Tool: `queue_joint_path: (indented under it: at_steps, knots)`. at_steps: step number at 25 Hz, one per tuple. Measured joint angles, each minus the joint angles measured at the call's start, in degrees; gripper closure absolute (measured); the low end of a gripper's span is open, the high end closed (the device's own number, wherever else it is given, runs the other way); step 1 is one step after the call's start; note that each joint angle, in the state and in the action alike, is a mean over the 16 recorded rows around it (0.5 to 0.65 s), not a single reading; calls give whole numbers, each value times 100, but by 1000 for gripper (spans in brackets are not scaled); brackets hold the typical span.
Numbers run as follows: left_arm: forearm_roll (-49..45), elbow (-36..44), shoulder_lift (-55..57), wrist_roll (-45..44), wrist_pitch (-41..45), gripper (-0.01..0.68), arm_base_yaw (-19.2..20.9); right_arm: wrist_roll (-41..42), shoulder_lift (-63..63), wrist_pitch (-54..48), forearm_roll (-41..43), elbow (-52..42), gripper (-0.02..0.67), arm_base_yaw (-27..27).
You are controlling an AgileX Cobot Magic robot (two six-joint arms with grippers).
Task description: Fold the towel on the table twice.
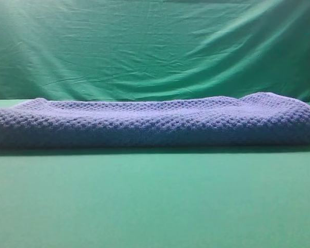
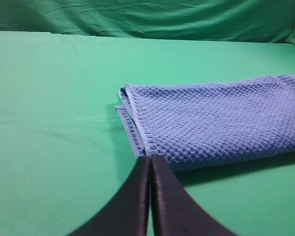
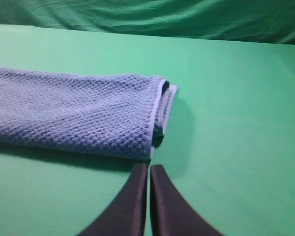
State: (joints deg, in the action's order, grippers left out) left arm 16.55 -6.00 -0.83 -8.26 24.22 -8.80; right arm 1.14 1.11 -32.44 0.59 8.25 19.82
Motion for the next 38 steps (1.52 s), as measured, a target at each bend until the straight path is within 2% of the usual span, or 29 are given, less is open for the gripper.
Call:
queue_joint_path:
  at_steps: [14, 27, 38]
  knots:
    - [-217, 260, 0, 9, 23, 673, 0, -31, 0, 59, 176, -65, 649, 0]
    - [-521, 670, 0, 9, -376, 673, 0, -103, 0, 565, 739, -738, 649, 0]
    - [-537, 677, 0, 10, -421, 673, 0, -99, 0, 773, 652, -916, 649, 0]
